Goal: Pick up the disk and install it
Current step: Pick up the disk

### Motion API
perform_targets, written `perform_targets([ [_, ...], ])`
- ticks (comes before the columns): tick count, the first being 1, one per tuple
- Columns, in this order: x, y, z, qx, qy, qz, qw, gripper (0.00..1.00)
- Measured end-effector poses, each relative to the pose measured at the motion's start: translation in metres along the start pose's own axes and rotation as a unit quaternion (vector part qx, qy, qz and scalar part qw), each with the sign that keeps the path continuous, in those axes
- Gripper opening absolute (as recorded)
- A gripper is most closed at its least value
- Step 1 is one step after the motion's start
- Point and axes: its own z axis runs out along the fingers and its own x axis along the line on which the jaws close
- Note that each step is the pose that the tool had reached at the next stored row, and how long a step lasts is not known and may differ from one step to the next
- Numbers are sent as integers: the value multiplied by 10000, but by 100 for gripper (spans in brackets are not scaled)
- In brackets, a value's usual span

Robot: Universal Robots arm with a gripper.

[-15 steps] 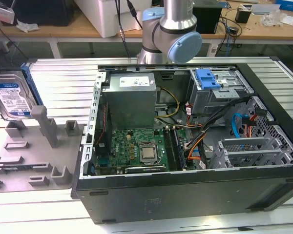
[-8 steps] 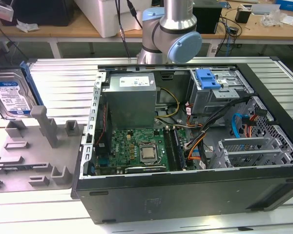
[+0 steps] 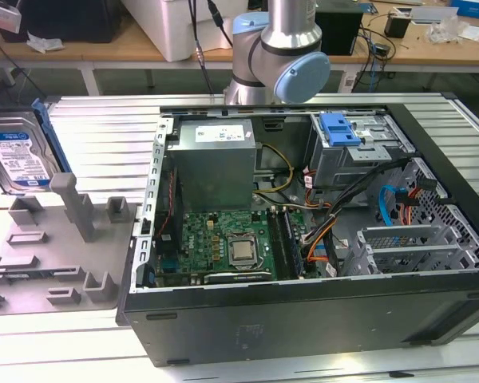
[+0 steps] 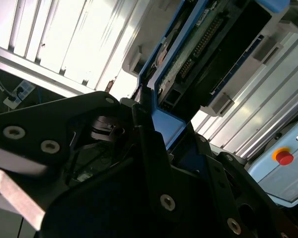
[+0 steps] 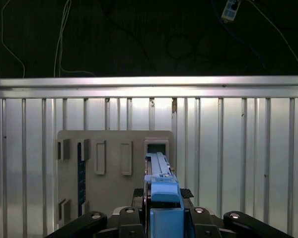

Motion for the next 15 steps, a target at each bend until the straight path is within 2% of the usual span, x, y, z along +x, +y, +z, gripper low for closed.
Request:
perform_targets([
  [8,0,1,-3,-1,-3,0,10000,37],
  [15,6,1,-76,1,-22,-3,10000,37],
])
